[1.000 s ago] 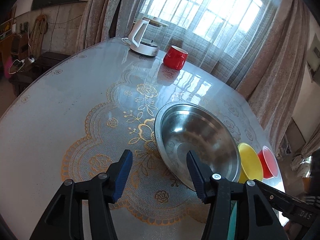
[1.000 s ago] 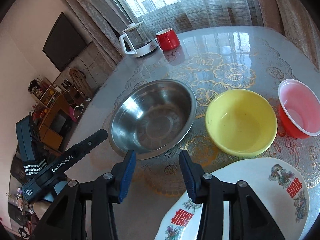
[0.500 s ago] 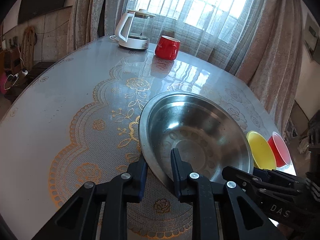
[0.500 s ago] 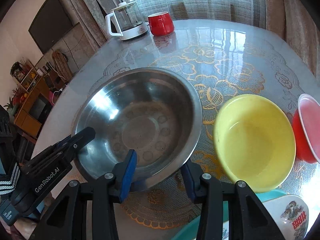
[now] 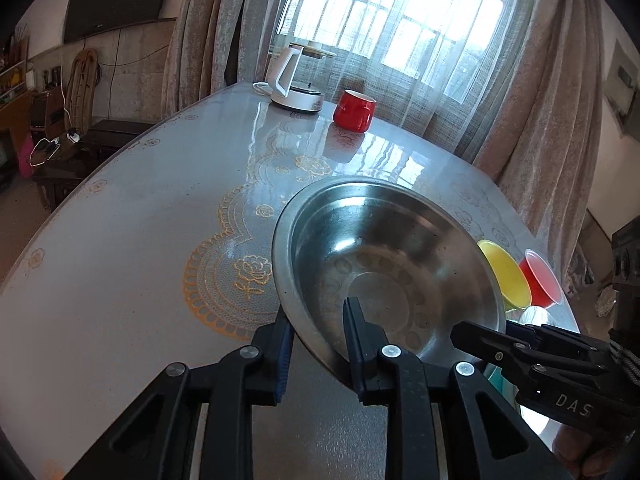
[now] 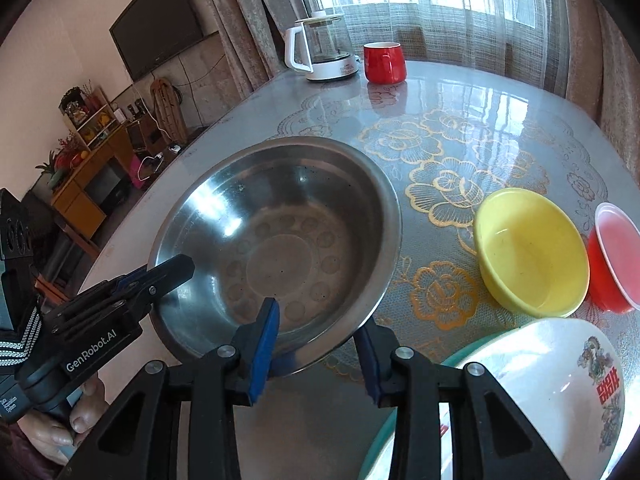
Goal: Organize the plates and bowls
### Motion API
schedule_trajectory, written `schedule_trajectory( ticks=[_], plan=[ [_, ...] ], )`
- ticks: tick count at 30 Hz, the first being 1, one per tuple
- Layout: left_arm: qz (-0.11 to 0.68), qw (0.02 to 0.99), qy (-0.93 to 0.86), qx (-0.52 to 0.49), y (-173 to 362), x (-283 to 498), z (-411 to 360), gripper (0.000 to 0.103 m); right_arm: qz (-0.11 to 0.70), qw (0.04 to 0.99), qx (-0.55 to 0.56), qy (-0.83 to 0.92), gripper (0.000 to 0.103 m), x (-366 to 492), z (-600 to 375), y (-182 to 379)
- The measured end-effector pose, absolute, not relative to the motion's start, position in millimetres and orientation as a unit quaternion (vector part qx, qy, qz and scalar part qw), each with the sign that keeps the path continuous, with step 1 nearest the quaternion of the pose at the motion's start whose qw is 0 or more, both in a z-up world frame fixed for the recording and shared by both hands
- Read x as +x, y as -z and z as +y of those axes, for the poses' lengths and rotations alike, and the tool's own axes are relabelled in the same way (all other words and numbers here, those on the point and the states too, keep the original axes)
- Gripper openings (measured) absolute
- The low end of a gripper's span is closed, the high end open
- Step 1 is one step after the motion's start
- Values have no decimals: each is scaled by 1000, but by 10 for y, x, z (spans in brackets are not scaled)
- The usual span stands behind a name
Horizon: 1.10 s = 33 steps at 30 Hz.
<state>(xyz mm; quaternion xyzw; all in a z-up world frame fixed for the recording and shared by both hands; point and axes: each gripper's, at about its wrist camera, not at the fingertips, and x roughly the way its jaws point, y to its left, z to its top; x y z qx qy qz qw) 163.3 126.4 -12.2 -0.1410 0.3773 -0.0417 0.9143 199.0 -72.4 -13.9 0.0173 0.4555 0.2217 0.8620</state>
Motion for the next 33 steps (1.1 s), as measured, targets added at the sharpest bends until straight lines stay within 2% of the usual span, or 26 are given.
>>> schedule_trajectory(
  ticks=[16, 33],
  plan=[
    [392, 905, 17, -165, 240, 765, 1545, 26, 459, 845, 12, -273, 38, 1331, -467, 262],
    [386, 915, -28, -115, 256, 613, 1478, 31, 450, 853, -6, -263, 41, 1186, -465, 338]
  ],
)
